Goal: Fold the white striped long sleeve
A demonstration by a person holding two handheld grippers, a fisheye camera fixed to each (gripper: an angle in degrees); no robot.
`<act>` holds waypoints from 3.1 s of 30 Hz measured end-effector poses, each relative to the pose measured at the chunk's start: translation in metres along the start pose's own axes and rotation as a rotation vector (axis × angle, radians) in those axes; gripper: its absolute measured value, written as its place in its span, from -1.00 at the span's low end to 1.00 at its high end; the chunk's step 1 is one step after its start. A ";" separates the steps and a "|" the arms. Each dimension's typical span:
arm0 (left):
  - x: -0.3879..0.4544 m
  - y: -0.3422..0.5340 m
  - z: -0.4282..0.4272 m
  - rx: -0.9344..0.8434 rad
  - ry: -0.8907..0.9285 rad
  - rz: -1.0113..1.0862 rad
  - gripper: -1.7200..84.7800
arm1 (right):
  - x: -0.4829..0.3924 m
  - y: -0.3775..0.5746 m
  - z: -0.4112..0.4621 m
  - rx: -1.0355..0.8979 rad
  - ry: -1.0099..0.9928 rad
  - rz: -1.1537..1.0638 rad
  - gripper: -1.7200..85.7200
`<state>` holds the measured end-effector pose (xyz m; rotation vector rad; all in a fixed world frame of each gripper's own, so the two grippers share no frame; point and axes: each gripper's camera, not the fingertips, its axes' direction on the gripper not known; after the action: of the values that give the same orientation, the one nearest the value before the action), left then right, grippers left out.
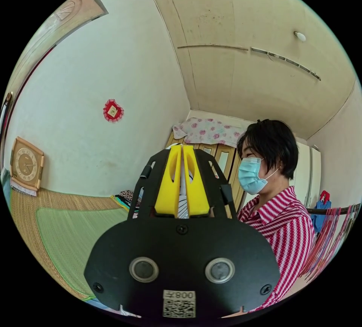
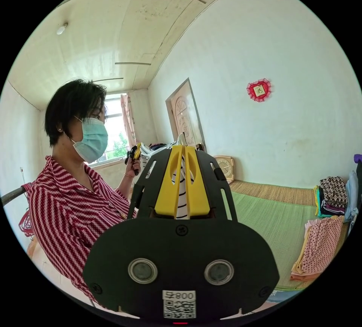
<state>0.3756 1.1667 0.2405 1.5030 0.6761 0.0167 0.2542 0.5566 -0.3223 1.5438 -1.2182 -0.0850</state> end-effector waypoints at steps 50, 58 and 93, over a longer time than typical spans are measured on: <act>-0.345 -0.323 0.376 -0.476 -0.657 -0.903 -0.86 | 0.457 0.256 0.347 -0.557 0.251 0.878 -0.96; -0.245 -0.346 0.388 -0.792 -0.836 -0.922 -0.86 | 0.385 0.382 0.326 -0.708 0.331 0.951 -0.96; -0.142 -0.626 0.578 -0.918 -0.840 -0.662 -0.92 | 0.280 0.339 0.408 -0.942 0.676 0.741 -0.95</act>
<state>0.2554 0.5205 -0.3198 0.2764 0.3447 -0.6832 -0.0823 0.1264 -0.0749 0.2058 -0.9014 0.2933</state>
